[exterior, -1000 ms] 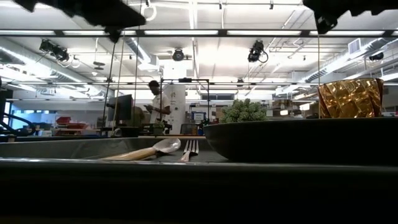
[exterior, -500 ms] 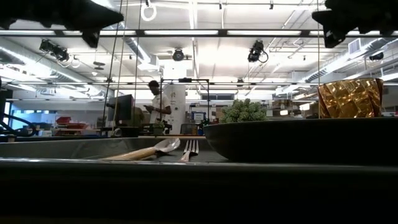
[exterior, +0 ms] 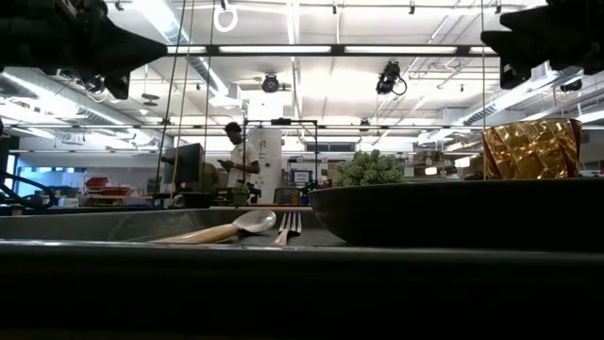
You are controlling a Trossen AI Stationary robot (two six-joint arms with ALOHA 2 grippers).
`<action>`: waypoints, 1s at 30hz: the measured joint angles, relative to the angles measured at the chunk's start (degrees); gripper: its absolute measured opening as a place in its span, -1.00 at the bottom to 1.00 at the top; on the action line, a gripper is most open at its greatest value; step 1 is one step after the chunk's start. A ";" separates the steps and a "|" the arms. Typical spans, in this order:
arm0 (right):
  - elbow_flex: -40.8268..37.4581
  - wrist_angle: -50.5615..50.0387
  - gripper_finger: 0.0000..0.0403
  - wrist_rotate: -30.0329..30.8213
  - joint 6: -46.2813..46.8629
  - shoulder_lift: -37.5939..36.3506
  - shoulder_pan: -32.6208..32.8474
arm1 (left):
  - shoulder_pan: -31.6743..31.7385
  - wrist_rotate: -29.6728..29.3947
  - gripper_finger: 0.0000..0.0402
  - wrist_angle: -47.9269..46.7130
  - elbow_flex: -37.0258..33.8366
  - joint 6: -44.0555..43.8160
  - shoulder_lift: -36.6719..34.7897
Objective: Pick and place plate/cup/fork/spoon on tray
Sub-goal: Return to home position
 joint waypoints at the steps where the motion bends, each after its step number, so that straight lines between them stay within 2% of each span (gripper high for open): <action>1: -0.52 0.40 -0.24 0.00 0.04 -0.25 0.00 | 0.00 -0.04 -0.95 0.45 -0.73 -0.02 -0.81; 9: -4.30 2.71 -0.24 0.01 0.32 -2.52 -0.01 | 0.00 -1.08 -0.95 3.35 -5.15 -1.35 -2.67; 30: -4.32 2.82 -0.24 1.33 1.00 -2.57 -0.11 | -0.02 -2.53 -0.94 2.59 -5.17 -2.54 -2.63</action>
